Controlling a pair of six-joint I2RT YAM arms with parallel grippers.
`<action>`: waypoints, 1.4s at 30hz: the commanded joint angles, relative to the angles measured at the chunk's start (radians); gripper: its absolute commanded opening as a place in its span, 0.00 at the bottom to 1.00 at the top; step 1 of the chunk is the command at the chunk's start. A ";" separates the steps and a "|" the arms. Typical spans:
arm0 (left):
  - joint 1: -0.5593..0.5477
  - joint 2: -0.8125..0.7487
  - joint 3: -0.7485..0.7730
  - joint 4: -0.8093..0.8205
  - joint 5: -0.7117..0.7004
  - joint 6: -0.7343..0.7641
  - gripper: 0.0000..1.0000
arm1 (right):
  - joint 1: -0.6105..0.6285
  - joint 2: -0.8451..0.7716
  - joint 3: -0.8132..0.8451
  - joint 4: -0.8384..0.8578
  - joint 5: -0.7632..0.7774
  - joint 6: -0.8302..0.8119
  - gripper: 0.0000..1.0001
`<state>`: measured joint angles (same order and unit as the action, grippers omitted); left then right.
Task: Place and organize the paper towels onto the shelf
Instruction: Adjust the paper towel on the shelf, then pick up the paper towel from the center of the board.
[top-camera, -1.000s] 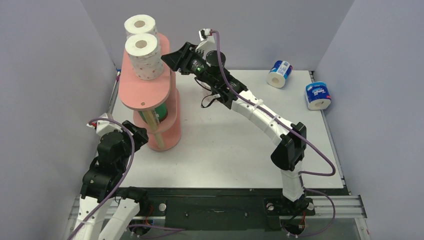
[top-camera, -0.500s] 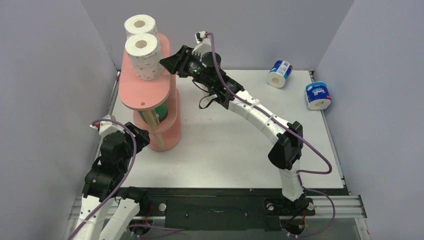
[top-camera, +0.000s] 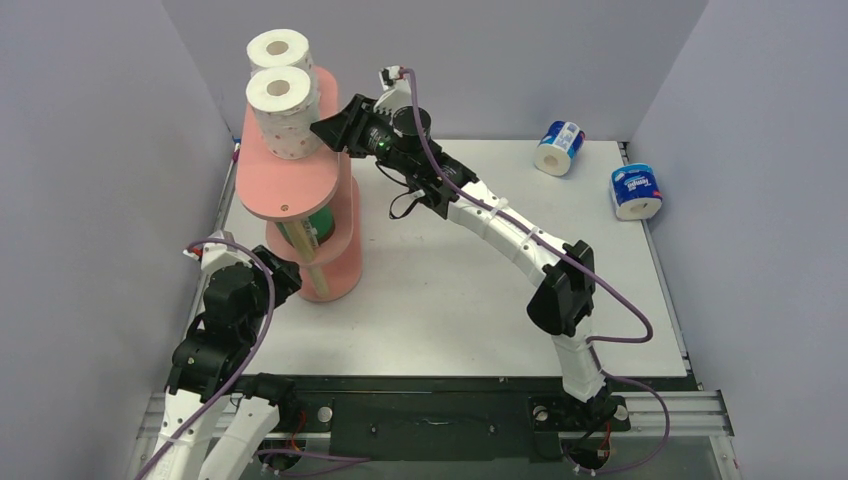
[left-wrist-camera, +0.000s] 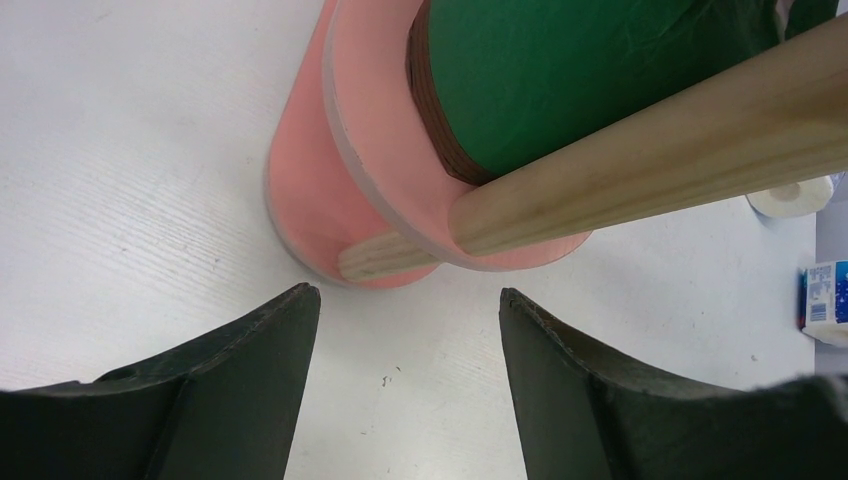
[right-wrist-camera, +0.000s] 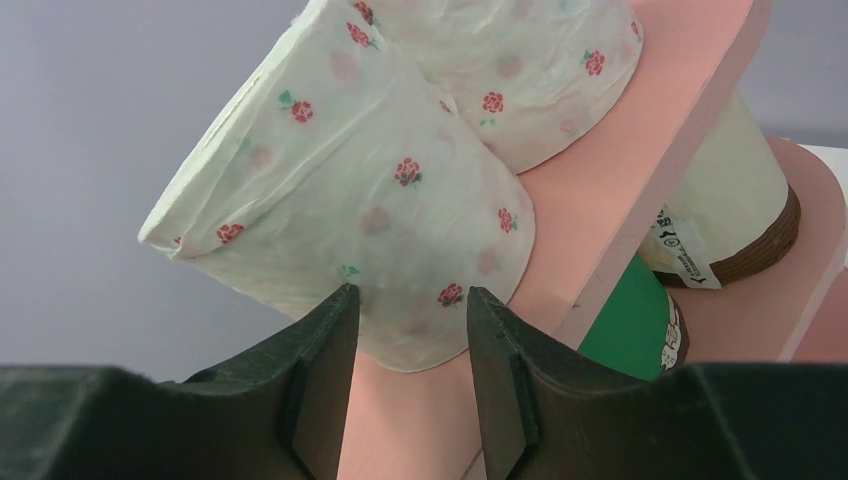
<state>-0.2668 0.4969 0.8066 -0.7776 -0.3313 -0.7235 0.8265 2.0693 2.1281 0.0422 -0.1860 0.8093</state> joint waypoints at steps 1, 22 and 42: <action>-0.003 -0.010 -0.006 0.046 0.014 -0.008 0.64 | 0.010 0.008 0.057 0.013 -0.007 0.004 0.40; -0.011 -0.016 -0.024 0.054 0.005 -0.002 0.64 | 0.001 -0.012 0.043 0.026 -0.012 0.031 0.40; -0.035 0.008 0.008 0.089 0.076 0.061 0.65 | -0.272 -0.452 -0.476 -0.230 0.214 -0.140 0.84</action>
<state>-0.2935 0.4953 0.7830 -0.7567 -0.3119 -0.6933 0.6003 1.6588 1.7409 -0.0853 -0.1127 0.7536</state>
